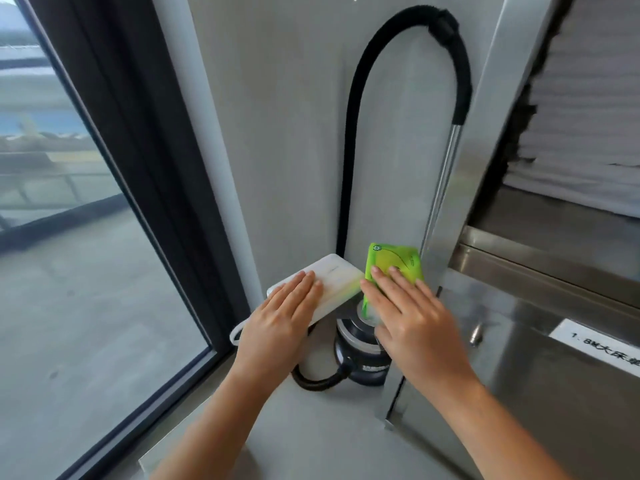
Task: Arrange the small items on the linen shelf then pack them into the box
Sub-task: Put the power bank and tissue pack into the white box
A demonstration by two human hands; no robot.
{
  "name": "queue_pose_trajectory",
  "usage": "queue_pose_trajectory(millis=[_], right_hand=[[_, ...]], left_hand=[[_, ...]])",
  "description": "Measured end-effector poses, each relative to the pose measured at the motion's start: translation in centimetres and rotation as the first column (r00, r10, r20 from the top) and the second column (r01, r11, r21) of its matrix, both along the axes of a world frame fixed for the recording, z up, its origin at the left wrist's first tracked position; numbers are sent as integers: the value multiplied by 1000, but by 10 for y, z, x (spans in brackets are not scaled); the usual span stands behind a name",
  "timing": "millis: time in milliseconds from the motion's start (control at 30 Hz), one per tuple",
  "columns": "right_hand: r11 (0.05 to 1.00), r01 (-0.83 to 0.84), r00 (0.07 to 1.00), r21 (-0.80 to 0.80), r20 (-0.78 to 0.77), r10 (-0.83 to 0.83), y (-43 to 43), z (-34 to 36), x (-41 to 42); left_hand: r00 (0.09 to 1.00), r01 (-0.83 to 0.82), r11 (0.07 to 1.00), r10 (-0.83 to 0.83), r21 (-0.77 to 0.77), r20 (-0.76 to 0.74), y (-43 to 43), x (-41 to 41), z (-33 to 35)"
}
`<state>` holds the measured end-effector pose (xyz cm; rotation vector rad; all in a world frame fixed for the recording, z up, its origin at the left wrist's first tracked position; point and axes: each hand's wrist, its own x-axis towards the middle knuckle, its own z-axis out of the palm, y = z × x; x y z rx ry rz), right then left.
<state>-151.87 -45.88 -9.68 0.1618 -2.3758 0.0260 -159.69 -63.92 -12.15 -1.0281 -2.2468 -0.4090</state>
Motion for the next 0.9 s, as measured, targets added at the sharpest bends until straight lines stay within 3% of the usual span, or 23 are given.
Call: queue_pose_trajectory(millis=[300,533,900], right_hand=[[985,-173,985,-17,-10,173,-121,-9,-76],[947,-322,947,-7,21,322,-173,-17,-136],[794,-608,793,-3,34,608,-207,-47,-280]], left_hand=[[971,-221,975,224,-37,82,-131,-37,3],[931,-345,938,344,-14,119,-186,-68,-9],[810,-580,813,583,-56,60,-220,-159,-38]])
